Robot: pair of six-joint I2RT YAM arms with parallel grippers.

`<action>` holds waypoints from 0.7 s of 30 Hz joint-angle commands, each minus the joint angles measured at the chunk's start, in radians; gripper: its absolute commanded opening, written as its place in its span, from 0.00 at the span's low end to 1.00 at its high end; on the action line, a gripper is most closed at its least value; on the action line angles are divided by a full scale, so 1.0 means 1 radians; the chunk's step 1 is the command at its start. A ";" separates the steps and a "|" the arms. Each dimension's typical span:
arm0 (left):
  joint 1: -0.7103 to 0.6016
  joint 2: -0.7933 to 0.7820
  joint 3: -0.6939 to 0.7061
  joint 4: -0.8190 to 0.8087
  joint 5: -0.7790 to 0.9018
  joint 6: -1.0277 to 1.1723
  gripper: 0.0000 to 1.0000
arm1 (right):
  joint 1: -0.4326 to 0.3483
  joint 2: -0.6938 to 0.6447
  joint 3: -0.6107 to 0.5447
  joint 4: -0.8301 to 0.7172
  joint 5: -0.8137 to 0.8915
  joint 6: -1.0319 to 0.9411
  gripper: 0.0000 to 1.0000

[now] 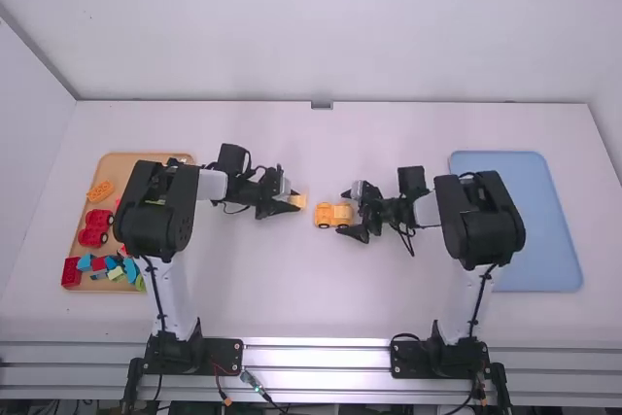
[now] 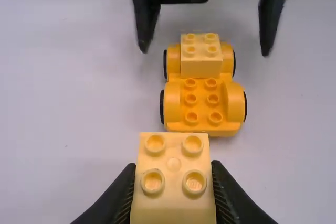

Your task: Assemble lego blocks to make yellow taxi

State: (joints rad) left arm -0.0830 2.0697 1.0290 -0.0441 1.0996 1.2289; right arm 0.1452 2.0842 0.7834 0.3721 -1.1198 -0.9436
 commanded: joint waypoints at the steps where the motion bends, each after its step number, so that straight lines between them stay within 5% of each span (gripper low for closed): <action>1: -0.027 -0.026 -0.006 0.000 0.048 -0.087 0.02 | 0.004 0.031 0.029 0.014 -0.015 0.005 0.99; 21: -0.187 -0.026 -0.006 0.134 -0.122 -0.272 0.02 | 0.006 0.140 0.087 0.014 -0.040 -0.079 0.99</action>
State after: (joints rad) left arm -0.2729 2.0697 1.0290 0.1009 0.9855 0.9794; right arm 0.1505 2.2059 0.8547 0.3893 -1.1244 -1.0161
